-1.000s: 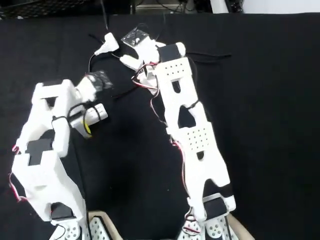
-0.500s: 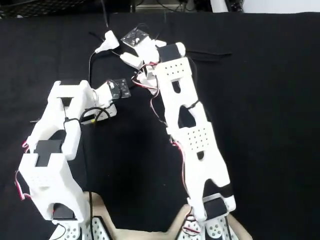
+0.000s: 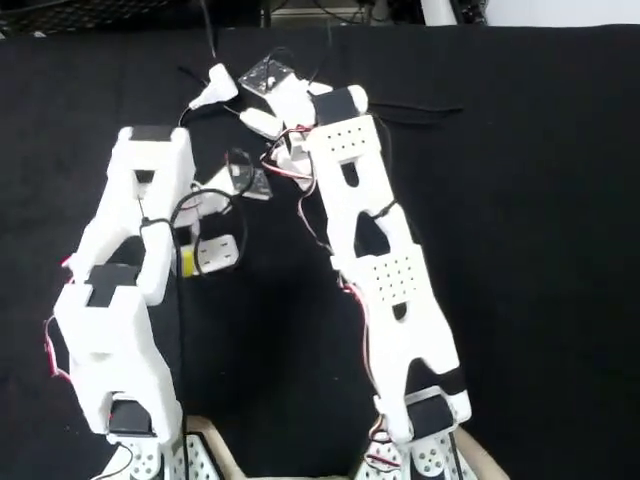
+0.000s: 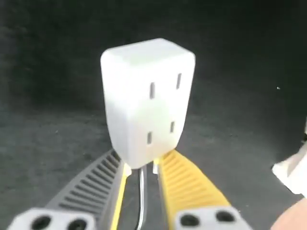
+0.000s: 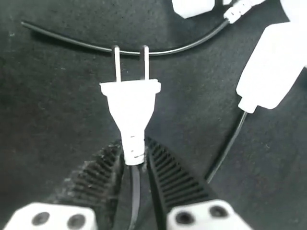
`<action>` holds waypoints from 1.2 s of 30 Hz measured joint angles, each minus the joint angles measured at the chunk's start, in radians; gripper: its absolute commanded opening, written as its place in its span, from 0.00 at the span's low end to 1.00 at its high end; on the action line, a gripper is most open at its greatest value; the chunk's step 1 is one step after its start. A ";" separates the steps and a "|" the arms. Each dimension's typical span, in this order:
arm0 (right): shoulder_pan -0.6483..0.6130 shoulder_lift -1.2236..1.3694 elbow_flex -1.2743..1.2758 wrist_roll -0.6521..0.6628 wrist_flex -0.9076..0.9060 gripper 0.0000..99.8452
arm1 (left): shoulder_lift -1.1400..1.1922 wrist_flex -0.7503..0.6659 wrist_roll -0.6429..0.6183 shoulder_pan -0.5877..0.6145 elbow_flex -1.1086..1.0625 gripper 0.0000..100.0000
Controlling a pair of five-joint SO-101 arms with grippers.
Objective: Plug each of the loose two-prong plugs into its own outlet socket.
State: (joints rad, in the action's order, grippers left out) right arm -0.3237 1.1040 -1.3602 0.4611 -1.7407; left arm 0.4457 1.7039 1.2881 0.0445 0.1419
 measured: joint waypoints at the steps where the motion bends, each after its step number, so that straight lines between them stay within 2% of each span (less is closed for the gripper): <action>1: 0.000 0.000 0.000 0.006 0.000 0.01 | 0.000 0.012 0.000 -0.008 0.012 0.03; 8: 0.008 0.000 0.000 0.064 0.000 0.01 | 0.000 0.035 -0.092 -0.124 0.025 0.03; 13: 0.057 -0.003 0.008 0.094 0.000 0.01 | 0.000 0.032 -0.161 -0.219 0.000 0.03; 19: 0.095 -0.106 0.178 0.146 0.000 0.01 | 0.000 -0.123 -0.233 -0.235 -0.091 0.03; 23: 0.110 -0.160 0.265 0.152 0.000 0.01 | -0.003 -0.192 -0.241 -0.298 -0.227 0.03; 28: 0.126 -0.189 0.267 0.152 0.000 0.01 | -0.008 -0.196 -0.284 -0.377 -0.275 0.03; 33: 0.166 -0.189 0.259 0.152 0.000 0.01 | -0.008 -0.196 -0.399 -0.413 -0.276 0.03; 36: 0.189 -0.189 0.241 0.152 0.000 0.01 | -0.006 -0.195 -0.408 -0.422 -0.265 0.04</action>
State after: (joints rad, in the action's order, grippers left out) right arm -0.1350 0.9152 -1.1193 0.6130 -1.7407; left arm 0.4396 1.5090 0.8800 -0.3775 -0.1235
